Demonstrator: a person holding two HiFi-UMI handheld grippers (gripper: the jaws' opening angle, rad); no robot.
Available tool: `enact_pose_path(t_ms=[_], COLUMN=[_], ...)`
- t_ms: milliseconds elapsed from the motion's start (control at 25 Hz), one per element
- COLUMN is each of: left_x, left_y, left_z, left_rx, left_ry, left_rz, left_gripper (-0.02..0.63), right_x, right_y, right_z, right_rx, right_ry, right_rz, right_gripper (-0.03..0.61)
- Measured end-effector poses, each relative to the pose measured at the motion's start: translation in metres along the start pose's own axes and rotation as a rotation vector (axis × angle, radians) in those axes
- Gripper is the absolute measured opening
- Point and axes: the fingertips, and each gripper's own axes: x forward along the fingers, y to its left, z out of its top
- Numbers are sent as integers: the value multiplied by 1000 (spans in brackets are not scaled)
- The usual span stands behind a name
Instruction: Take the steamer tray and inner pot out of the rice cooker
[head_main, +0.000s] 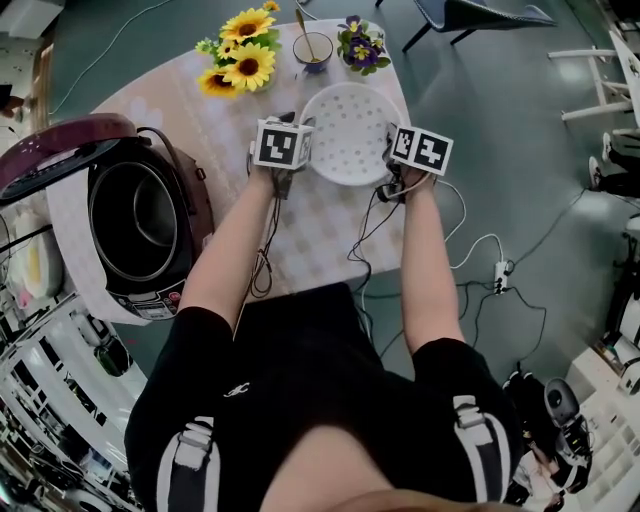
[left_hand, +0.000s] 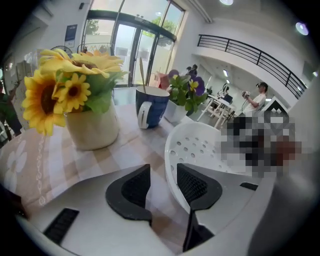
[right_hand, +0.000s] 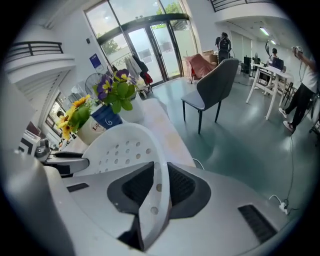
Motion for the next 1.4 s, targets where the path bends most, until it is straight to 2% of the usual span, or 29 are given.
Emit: enact_pose_path(t_ms=[120, 320, 520, 600, 720, 800, 880, 1040, 1120, 1200, 1320, 1400], left_x=[-16, -69, -154, -192, -244, -277, -306, -354, -377, -395, -416, -425], left_y=[4, -3, -24, -31, -42, -51, -60, -63, -63, -66, -65, -59], left_z=[7, 40, 71, 88, 103, 108, 108, 95, 83, 70, 57, 50], left_rx=[-17, 25, 44, 83, 187, 243, 259, 213, 191, 203, 229, 203], left_ry=[-62, -244, -440, -531, -631, -680, -728, -786, -797, -797, -807, -815], left_rz=[-1, 11, 5, 34, 95, 128, 142, 157, 147, 144, 151, 151], left_gripper=[166, 164, 156, 150, 143, 131, 114, 36, 10, 5, 3, 3], right_x=[-12, -61, -142, -179, -235, -267, -295, -339, -353, -366, -380, -384], right_y=[7, 17, 68, 91, 128, 150, 168, 199, 212, 222, 238, 252], right_z=[13, 52, 81, 96, 112, 113, 106, 89, 79, 71, 65, 63], right_rx=[-18, -87, -131, -159, -235, -272, -289, -344, -339, -312, -330, -353], right_ry=[-102, -322, -530, -624, -759, -816, -855, -933, -953, -966, -984, -987], right_rz=[-6, -69, 17, 43, 60, 77, 98, 87, 88, 109, 129, 145], right_gripper=[118, 126, 126, 124, 124, 124, 124, 113, 60, -3, -3, -3])
